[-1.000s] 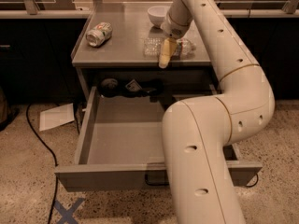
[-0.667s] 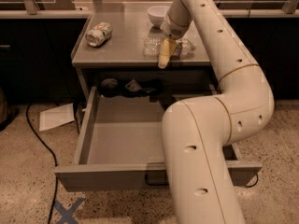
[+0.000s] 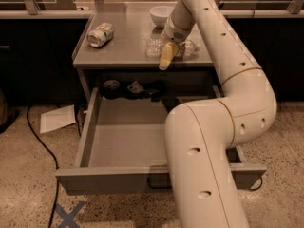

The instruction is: Place water bottle into top drawer

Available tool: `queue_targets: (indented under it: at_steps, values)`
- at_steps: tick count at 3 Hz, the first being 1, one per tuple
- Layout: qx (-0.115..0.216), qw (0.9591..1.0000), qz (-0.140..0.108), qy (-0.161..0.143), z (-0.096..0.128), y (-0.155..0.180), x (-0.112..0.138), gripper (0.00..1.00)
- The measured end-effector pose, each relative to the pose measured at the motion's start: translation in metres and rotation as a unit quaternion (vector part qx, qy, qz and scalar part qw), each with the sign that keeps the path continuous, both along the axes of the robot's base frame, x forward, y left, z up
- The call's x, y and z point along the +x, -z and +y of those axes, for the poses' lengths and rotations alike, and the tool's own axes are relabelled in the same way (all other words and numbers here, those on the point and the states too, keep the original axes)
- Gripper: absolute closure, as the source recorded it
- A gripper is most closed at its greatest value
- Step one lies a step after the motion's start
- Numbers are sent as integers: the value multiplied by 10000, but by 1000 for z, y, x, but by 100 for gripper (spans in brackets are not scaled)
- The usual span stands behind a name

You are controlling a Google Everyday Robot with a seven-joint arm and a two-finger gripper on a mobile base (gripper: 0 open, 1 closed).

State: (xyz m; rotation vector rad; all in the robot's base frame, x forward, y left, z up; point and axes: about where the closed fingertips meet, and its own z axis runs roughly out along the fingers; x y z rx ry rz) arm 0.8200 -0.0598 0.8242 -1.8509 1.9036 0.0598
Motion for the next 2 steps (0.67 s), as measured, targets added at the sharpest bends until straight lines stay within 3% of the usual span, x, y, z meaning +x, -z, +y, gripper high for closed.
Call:
queue_targets:
  at_steps: [2]
  values:
    - [2,10000,-1,-1,0,0,0,65]
